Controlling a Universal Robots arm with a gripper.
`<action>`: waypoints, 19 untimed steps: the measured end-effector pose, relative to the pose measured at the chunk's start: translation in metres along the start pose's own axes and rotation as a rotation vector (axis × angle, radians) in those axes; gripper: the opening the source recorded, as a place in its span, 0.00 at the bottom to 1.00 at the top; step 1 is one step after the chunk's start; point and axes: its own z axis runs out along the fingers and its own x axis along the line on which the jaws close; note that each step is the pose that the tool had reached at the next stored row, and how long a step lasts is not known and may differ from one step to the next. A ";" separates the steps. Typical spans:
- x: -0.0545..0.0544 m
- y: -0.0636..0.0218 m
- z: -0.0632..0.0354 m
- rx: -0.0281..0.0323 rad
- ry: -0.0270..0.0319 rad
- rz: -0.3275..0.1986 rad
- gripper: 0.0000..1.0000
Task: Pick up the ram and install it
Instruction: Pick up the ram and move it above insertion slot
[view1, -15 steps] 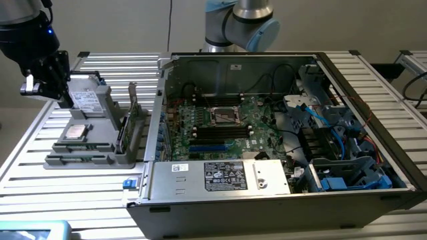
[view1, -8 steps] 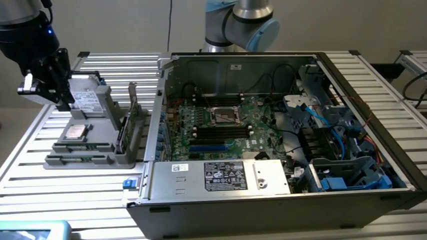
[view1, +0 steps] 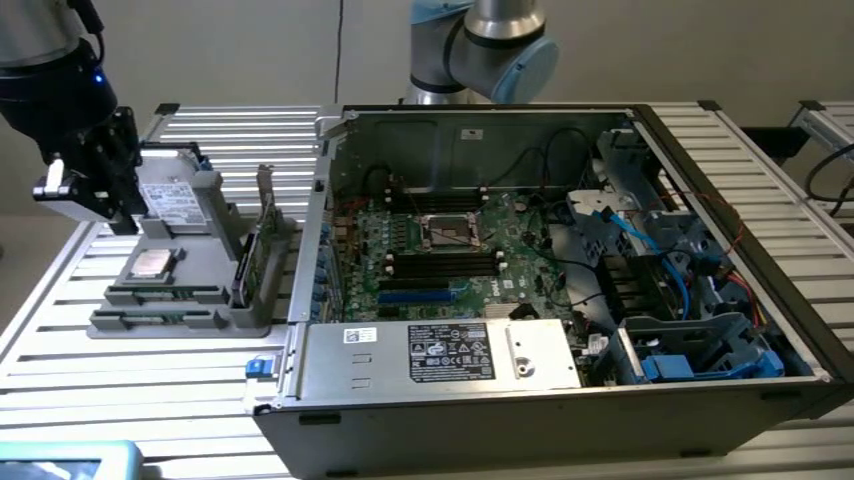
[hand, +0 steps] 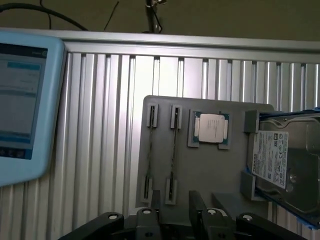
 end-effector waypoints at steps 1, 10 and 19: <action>0.000 0.0017 0.0020 0.0000 0.0007 0.000 0.36; 0.000 0.0142 0.0183 0.0069 0.0034 0.000 0.36; 0.005 0.0140 0.0345 0.0074 0.0036 0.001 0.36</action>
